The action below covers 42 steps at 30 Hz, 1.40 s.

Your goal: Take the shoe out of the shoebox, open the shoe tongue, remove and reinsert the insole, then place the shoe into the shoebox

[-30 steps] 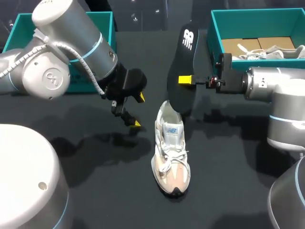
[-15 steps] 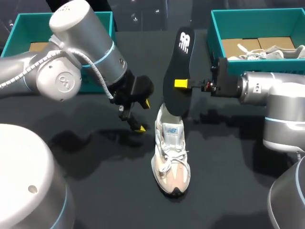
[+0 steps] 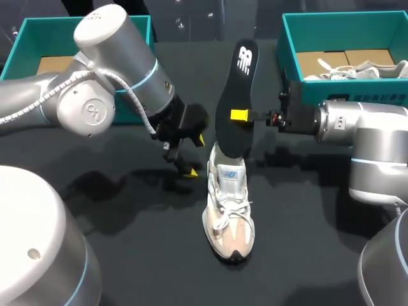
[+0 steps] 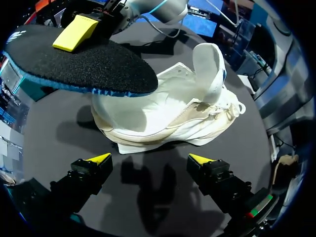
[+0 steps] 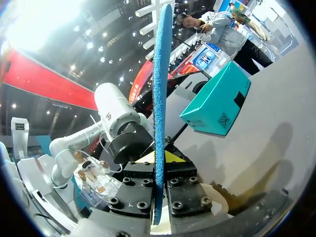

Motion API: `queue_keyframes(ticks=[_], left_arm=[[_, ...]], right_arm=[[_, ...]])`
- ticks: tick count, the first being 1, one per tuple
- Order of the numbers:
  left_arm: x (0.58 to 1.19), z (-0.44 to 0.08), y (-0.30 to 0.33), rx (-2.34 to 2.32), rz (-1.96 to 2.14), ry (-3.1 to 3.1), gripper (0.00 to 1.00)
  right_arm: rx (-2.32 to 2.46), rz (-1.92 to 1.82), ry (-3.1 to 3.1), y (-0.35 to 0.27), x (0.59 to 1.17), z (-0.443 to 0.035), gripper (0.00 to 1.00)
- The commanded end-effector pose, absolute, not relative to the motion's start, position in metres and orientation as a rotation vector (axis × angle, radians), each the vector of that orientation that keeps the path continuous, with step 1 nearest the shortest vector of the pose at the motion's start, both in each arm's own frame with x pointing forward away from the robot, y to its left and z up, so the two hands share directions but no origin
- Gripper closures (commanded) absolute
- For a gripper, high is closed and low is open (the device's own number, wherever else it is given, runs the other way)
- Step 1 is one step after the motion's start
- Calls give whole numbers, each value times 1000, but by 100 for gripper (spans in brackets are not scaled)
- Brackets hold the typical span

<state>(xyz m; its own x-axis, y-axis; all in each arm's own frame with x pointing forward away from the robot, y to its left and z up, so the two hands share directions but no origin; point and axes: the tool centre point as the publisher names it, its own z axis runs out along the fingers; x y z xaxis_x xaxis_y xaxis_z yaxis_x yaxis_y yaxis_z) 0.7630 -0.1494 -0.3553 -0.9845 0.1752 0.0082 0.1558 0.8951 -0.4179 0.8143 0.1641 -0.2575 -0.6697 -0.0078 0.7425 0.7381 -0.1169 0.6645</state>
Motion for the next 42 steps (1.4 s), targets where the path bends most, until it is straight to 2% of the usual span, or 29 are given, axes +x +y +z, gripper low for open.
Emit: queue_keyframes(ticks=[1,29,42], left_arm=[[764,-360,-154,-275,655,-3009,0],[763,-367,-158,-315,659,-2981,0],[763,-367,-158,-315,659,-2981,0]], right_arm=[[-814,-1843,-1632,167,812,-257,100],[-819,-1857,-1609,169,810,-261,100],[-716,-1903,-1791,180,814,-257,100]])
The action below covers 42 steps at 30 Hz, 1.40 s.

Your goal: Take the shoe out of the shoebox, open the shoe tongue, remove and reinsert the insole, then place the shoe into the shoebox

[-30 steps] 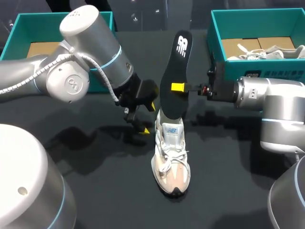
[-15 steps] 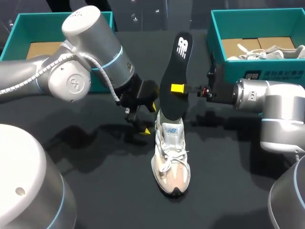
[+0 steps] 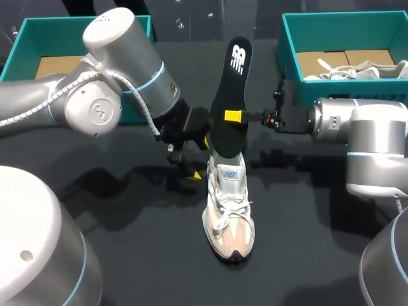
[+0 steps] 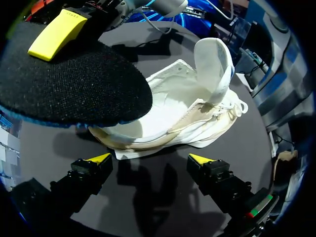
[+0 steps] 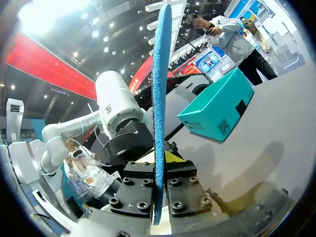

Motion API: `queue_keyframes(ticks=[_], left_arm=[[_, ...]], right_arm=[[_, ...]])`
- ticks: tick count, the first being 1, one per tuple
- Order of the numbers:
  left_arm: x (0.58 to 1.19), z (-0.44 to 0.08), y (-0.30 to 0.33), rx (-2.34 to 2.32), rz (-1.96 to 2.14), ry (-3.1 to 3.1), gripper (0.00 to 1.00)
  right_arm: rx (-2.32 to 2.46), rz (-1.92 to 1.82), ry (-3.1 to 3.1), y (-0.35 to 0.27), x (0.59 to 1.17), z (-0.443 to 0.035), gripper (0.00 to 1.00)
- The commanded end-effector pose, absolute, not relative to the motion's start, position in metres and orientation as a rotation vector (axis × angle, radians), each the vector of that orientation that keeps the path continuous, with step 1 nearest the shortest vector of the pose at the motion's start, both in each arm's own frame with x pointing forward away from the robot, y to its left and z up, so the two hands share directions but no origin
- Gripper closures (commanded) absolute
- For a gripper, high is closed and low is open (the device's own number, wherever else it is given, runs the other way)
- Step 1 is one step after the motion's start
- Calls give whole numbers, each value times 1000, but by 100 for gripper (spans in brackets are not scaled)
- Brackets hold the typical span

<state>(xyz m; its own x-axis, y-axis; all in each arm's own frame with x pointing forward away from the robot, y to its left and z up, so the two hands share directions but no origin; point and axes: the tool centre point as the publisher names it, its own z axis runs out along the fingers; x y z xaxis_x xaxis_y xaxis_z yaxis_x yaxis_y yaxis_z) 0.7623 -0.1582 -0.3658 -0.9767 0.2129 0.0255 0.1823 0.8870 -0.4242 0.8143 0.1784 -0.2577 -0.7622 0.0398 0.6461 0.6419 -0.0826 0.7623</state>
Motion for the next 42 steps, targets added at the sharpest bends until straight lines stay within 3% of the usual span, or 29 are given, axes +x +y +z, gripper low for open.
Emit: queue_keyframes(ticks=[1,42], left_arm=[[763,-367,-158,-315,659,-2981,0],[763,-367,-158,-315,659,-2981,0]], right_arm=[[-703,-1908,-1799,180,814,-256,100],[-464,-1956,-1891,179,801,-292,100]])
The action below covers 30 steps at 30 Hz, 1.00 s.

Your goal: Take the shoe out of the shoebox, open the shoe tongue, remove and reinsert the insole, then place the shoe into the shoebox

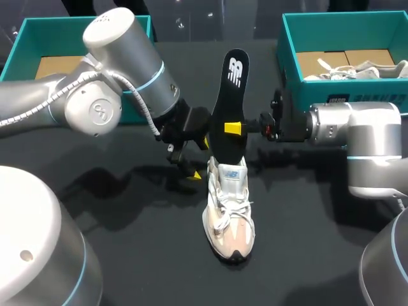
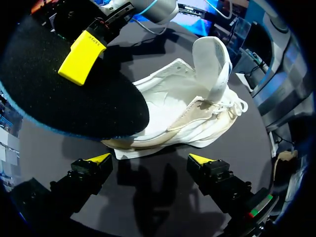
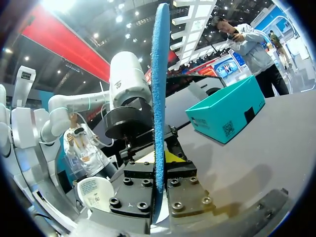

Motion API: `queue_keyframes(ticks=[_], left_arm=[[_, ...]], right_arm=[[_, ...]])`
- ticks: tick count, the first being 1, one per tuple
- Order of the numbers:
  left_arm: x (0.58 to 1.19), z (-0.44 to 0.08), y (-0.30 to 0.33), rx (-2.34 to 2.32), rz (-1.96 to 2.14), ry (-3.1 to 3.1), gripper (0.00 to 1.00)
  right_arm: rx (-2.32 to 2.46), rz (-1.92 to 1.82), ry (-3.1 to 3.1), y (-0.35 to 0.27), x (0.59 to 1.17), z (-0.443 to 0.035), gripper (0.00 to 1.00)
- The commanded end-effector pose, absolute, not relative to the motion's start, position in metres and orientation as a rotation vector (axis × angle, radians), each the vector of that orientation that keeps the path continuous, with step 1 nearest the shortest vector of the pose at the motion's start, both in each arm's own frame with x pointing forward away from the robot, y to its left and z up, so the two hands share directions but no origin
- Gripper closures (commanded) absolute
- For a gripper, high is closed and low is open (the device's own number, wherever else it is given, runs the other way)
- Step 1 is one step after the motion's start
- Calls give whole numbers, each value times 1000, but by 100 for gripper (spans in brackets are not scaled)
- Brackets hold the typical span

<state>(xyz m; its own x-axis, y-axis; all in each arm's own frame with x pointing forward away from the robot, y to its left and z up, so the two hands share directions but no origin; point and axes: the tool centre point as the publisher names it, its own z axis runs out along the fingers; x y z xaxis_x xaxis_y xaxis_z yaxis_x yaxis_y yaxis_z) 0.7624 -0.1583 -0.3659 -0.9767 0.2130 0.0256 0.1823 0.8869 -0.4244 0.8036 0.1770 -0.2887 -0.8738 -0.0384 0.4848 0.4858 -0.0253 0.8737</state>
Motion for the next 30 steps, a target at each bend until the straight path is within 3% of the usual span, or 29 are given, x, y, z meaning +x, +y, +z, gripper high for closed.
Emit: queue_keyframes(ticks=[1,30], left_arm=[[763,-367,-158,-315,659,-2981,0],[763,-367,-158,-315,659,-2981,0]], right_arm=[[-463,-1955,-1891,179,800,-293,100],[-593,-1866,-1876,185,759,-326,100]])
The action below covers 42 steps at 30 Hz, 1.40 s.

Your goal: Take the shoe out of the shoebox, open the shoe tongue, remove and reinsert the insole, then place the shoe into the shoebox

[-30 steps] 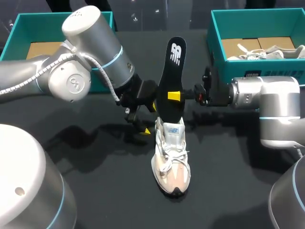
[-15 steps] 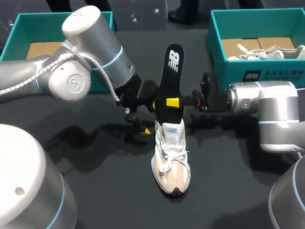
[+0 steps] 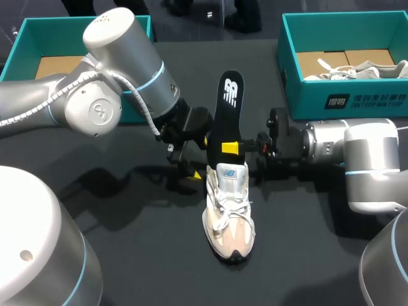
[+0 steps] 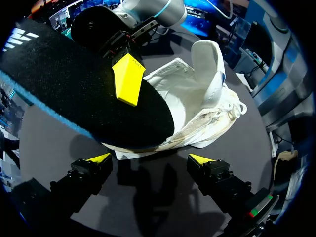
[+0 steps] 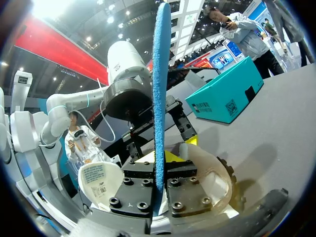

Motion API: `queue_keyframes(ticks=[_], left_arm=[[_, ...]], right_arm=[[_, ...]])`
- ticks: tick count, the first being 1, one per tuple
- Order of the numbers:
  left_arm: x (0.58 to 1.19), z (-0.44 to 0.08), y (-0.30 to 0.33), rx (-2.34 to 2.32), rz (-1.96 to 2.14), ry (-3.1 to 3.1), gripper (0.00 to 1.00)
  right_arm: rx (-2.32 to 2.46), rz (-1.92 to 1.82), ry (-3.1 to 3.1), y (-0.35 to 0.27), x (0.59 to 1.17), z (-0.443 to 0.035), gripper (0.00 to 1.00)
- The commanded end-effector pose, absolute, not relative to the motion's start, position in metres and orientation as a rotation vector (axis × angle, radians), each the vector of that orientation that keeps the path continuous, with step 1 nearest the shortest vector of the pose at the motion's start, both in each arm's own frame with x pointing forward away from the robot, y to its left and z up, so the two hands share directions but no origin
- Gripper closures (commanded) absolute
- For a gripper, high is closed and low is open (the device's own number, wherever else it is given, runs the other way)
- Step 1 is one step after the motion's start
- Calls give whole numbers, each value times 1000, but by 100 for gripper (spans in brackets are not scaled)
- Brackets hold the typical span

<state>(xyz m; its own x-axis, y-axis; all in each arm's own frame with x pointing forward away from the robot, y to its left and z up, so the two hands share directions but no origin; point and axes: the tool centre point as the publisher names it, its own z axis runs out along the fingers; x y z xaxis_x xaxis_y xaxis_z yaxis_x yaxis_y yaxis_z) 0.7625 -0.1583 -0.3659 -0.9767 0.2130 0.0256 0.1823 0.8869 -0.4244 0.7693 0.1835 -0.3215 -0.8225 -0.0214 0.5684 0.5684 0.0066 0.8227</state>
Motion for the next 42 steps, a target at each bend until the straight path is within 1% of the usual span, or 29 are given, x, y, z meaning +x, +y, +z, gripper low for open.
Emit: queue_keyframes(ticks=[1,15,25,26,27,33,37,42], left_arm=[[763,-367,-158,-315,659,-2981,0],[763,-367,-158,-315,659,-2981,0],[763,-367,-158,-315,659,-2981,0],[763,-367,-158,-315,659,-2981,0],[763,-367,-158,-315,659,-2981,0],[763,-367,-158,-315,659,-2981,0],[763,-367,-158,-315,659,-2981,0],[763,-367,-158,-315,659,-2981,0]], right_arm=[[-601,-1863,-1877,185,757,-327,100],[-692,-1756,-1857,184,730,-344,100],[-710,-1740,-1842,183,726,-347,100],[-707,-1741,-1843,184,727,-346,95],[-702,-1742,-1845,184,728,-345,93],[-657,-1753,-1873,186,733,-335,88],[-639,-1753,-1888,187,737,-331,80],[-622,-1751,-1902,188,740,-327,78]])
